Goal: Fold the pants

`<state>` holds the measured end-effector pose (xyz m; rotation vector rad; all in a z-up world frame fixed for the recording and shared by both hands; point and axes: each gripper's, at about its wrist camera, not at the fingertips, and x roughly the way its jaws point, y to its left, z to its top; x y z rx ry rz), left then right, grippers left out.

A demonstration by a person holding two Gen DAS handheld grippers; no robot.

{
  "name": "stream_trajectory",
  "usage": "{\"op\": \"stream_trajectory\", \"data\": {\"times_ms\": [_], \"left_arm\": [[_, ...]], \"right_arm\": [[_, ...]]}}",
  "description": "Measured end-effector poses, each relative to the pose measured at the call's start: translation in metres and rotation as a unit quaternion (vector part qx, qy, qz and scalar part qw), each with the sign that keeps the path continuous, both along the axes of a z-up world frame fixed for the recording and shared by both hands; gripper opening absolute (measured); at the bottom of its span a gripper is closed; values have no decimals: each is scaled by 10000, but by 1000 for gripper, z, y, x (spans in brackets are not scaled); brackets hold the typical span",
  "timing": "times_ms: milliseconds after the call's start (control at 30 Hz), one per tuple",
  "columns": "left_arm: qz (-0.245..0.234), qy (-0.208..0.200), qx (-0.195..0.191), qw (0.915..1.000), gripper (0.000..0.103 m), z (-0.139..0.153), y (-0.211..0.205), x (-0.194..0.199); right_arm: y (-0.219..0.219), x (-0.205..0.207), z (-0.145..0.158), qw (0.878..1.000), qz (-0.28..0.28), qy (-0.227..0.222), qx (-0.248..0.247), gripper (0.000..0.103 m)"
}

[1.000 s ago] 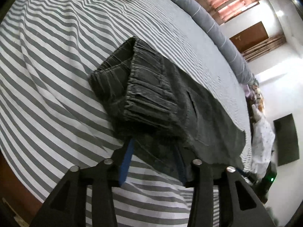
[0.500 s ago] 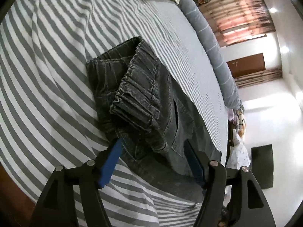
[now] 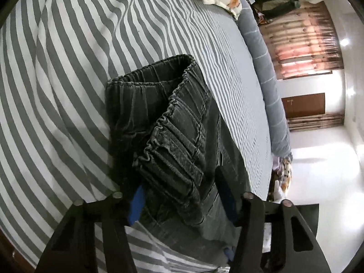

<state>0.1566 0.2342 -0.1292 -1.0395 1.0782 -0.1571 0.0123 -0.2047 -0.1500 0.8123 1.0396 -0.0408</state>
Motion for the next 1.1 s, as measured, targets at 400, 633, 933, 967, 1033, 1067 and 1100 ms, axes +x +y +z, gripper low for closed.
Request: {"op": "stream_trajectory", "data": {"times_ms": [400,633,933,967,1033,1067,1100], "left_arm": [[-34,-164,209,9996,22,12,-6,15],[-49,-294,291,9991,20,24,-8,18],[-245,-397,544,9974,19,35,-12,31],[-308,-380,616,9969,19,35,-13,33],[-410,-371,700,9960,19,38,-12,35],[-485,-363,757,9953,19,39,-11,38],[-573,-364,827,9943,19,41,-11,40]], "right_arm": [[-20,-5,-10,9948,-558,-283,809,51],[-5,2,-28,9882,-625,-382,1346,46],[-41,11,-13,9766,-1248,-834,1542,20],[-40,15,-10,9797,-1187,-798,1405,14],[-33,18,-2,9874,-1010,-711,990,9],[-30,18,2,9895,-916,-715,860,7],[-24,19,10,9927,-736,-707,635,7]]}}
